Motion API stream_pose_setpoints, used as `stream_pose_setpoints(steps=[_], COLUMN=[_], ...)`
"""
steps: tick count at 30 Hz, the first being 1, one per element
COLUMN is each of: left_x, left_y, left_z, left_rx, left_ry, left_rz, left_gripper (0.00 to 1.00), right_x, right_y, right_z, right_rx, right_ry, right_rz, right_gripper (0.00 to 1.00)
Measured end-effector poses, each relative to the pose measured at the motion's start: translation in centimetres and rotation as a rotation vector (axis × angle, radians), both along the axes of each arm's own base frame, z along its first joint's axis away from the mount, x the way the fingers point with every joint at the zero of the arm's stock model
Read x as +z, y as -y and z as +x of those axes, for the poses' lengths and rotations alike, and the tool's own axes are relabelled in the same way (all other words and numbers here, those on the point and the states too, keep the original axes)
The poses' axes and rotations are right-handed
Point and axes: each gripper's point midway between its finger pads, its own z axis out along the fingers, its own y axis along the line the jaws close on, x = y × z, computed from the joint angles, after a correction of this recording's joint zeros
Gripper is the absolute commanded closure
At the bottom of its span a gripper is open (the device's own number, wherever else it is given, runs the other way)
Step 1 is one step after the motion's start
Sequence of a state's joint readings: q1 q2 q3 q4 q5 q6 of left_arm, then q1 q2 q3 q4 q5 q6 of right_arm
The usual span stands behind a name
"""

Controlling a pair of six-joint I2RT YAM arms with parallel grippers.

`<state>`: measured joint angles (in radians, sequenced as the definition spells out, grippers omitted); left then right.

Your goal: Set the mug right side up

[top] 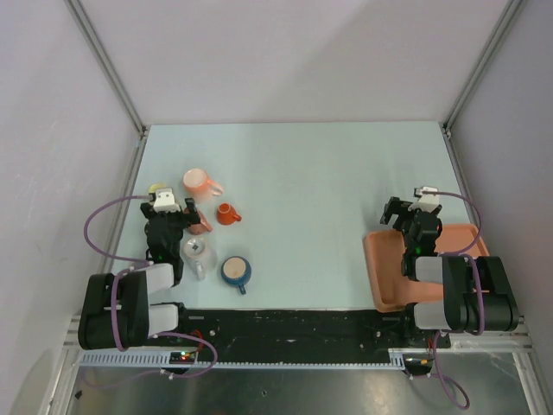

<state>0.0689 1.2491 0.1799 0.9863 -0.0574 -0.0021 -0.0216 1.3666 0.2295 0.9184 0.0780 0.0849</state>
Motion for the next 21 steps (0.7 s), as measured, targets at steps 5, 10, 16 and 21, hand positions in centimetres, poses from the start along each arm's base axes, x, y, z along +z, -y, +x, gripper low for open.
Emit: stream_pose_setpoints(steps=[5, 10, 16, 21], left_x=[0.0, 0.2, 5.7, 15.7], left_y=[0.0, 0.1, 0.8, 5.1], left_z=[0.0, 0.0, 0.7, 1.7], left_rx=[0.000, -0.005, -0.072, -0.372], left_ry=[0.000, 0.005, 0.065, 0.115], left_rz=[0.000, 0.000, 0.046, 0.271], left_gripper=[0.02, 0.02, 0.02, 0.02], right_x=[0.0, 1.4, 9.2, 16.1], right_y=[0.0, 0.0, -1.4, -5.1], right_z=[0.0, -0.2, 0.4, 0.0], right_rx=[0.000, 0.002, 0.079, 0.271], right_ry=[0.001, 0.008, 0.147, 0.229], right_rz=[0.000, -0.001, 0.014, 0.032], right_gripper=[0.00, 0.00, 0.00, 0.00])
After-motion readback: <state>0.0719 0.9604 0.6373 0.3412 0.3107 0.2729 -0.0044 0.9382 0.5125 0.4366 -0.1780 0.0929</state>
